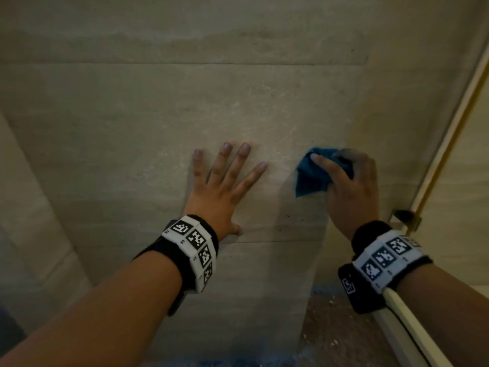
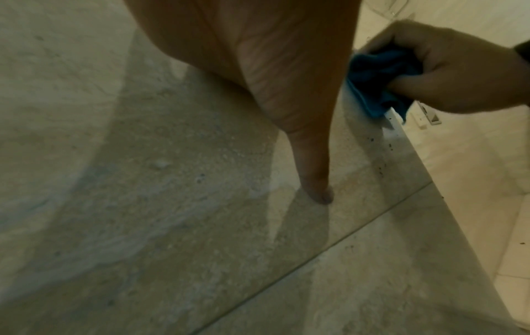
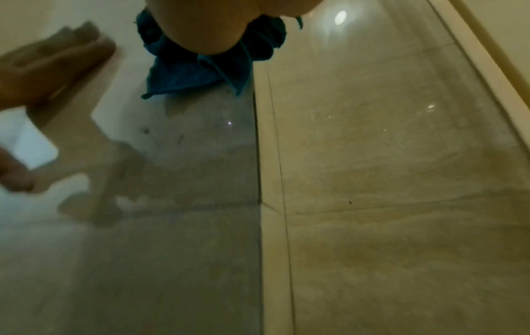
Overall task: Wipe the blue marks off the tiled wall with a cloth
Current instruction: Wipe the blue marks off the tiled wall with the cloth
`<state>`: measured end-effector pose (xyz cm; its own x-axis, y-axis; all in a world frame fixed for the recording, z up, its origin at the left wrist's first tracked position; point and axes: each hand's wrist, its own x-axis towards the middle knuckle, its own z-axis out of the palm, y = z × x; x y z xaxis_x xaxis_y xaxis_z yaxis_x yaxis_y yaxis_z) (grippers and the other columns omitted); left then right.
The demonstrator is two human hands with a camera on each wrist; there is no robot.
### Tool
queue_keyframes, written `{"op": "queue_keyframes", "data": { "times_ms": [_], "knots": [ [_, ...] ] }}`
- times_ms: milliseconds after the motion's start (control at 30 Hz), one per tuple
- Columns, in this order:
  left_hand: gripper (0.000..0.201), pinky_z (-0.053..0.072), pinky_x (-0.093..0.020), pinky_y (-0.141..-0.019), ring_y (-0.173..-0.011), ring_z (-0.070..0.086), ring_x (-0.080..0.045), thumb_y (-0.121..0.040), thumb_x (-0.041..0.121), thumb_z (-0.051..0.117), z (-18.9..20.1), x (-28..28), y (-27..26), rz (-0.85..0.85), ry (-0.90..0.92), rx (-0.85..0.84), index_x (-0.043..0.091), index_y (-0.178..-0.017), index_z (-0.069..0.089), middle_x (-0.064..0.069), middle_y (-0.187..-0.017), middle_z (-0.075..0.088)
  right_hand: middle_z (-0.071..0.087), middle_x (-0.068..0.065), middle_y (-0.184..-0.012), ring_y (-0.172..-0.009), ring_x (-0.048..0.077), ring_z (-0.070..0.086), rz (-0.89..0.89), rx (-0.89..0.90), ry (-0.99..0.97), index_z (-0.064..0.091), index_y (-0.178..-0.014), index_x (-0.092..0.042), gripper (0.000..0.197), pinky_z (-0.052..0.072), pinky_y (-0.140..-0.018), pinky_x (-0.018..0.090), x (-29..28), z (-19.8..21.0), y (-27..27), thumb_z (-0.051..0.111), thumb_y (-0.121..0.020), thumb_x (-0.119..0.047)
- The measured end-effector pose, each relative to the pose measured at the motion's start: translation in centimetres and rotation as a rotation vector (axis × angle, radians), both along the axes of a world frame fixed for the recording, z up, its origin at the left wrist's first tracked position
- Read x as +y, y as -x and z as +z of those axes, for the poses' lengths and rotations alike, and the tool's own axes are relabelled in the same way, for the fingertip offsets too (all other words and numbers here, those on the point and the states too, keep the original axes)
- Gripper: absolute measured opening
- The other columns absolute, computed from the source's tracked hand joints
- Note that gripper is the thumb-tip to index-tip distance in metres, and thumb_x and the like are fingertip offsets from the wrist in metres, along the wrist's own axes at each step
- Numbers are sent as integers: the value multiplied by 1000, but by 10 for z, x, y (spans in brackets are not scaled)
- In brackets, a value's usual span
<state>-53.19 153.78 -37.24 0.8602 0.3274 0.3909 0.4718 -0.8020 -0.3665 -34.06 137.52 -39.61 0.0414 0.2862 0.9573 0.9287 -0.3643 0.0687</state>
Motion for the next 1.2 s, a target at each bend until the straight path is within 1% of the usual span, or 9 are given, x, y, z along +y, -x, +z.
{"op": "queue_keyframes", "data": {
  "times_ms": [100,167,267,433,500,567,800,967,1200],
  "knots": [
    [147,-31,-65,-93,-117,-57,-35,-58,74,69,0,0,0,-2,-11,-7,28,-128,-52,-10,-132,-59,36,12,-117,-99,34,38,9,3,72,51,-122,-19,42,50,-79,42,-7,-25,3,56,-83,-5],
    [147,-31,-65,-93,-117,-57,-35,-58,74,69,0,0,0,-6,-10,-9,28,-128,-51,-10,-132,-59,36,13,-116,-98,35,38,7,21,127,49,-123,-18,64,52,-75,44,-11,-40,5,75,-70,6],
    [146,-31,-65,-93,-117,-57,-35,-59,74,69,-1,1,-1,-3,-4,-14,28,-128,-52,-10,-131,-59,35,14,-116,-98,36,37,-7,36,182,48,-123,-18,75,53,-72,44,-14,-51,8,81,-61,9],
    [145,-31,-65,-94,-118,-57,-35,-61,70,71,-6,-2,-2,-4,-15,-50,28,-130,-50,-10,-132,-59,35,12,-118,-102,35,37,13,40,155,47,-123,-20,63,50,-79,44,-10,-35,8,73,-72,7],
    [145,-28,-65,-97,-125,-51,-35,-60,69,73,-10,-2,-1,-12,-29,-77,28,-136,-43,-11,-139,-53,34,10,-119,-103,34,36,9,58,91,47,-124,-21,43,48,-82,44,-5,-21,10,53,-84,-7],
    [144,-26,-65,-101,-131,-43,-36,-58,69,73,-15,-1,1,-23,-47,-86,27,-143,-35,-13,-144,-46,33,9,-120,-102,33,36,4,70,41,48,-124,-22,42,48,-82,42,3,-12,12,39,-84,-14],
    [147,-30,-62,-100,-131,-45,-34,-51,77,71,-24,1,-4,-38,-29,-107,27,-143,-33,-10,-143,-49,40,9,-115,-90,32,40,51,-103,140,60,-120,-24,54,48,-70,38,15,-52,15,64,-74,3],
    [154,-27,-63,-101,-131,-44,-34,-44,79,72,-30,6,-10,-39,-33,-134,27,-142,-35,-9,-143,-48,42,9,-111,-82,29,39,81,-220,337,50,-124,-27,48,47,-62,37,2,-75,1,59,-82,-4],
    [151,-27,-63,-100,-128,-48,-34,-48,79,70,-30,5,-11,-47,-37,-136,27,-140,-37,-9,-141,-51,41,9,-116,-95,32,41,70,-129,209,57,-122,-24,43,46,-76,40,16,-40,16,51,-84,-4]
  ]
}}
